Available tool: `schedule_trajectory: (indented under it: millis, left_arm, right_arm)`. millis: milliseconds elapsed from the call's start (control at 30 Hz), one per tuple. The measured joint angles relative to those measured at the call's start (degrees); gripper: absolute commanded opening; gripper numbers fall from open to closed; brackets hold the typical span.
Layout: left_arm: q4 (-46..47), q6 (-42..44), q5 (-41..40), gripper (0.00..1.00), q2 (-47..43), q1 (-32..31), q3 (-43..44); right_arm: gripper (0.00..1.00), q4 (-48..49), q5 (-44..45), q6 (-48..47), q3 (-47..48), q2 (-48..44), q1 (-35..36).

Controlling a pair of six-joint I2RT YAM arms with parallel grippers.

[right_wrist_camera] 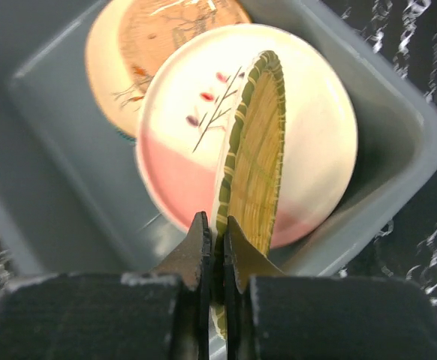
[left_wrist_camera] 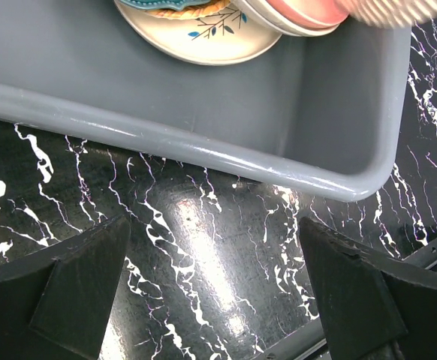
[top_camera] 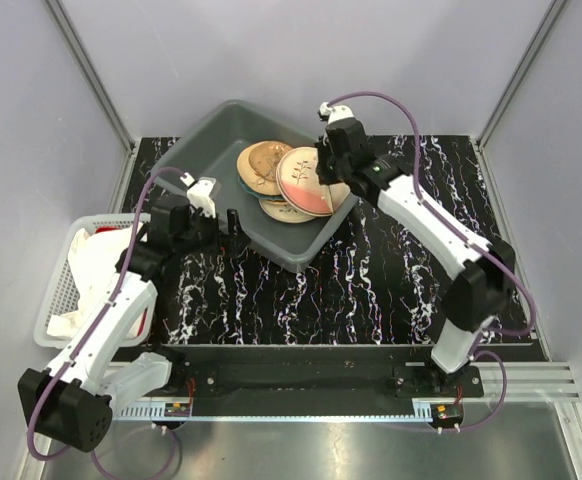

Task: Place the plates into the plastic bin on the countertop
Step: Place the plate in the plastic bin.

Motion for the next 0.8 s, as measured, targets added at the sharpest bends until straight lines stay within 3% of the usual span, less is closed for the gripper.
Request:
schedule_trajectory:
  millis: [267,533,800]
  left_arm:
    - [-0.2,0.0,0.0,0.99,-0.2,0.0,0.0]
    - [-0.3,0.0,0.0,0.99,-0.2,0.0,0.0]
    - [-0.4,0.0,0.0,0.99,-0.2,0.0,-0.4]
  right_arm:
    - [0.04,-3.8,5.2,-6.2,16.4,15.1,0.0]
    - [0.33,-11.4,6.6,-7.2,30.2,26.9,0.4]
    - [0.63,-14.1,2.1,-4.0,32.7,32.9,1.0]
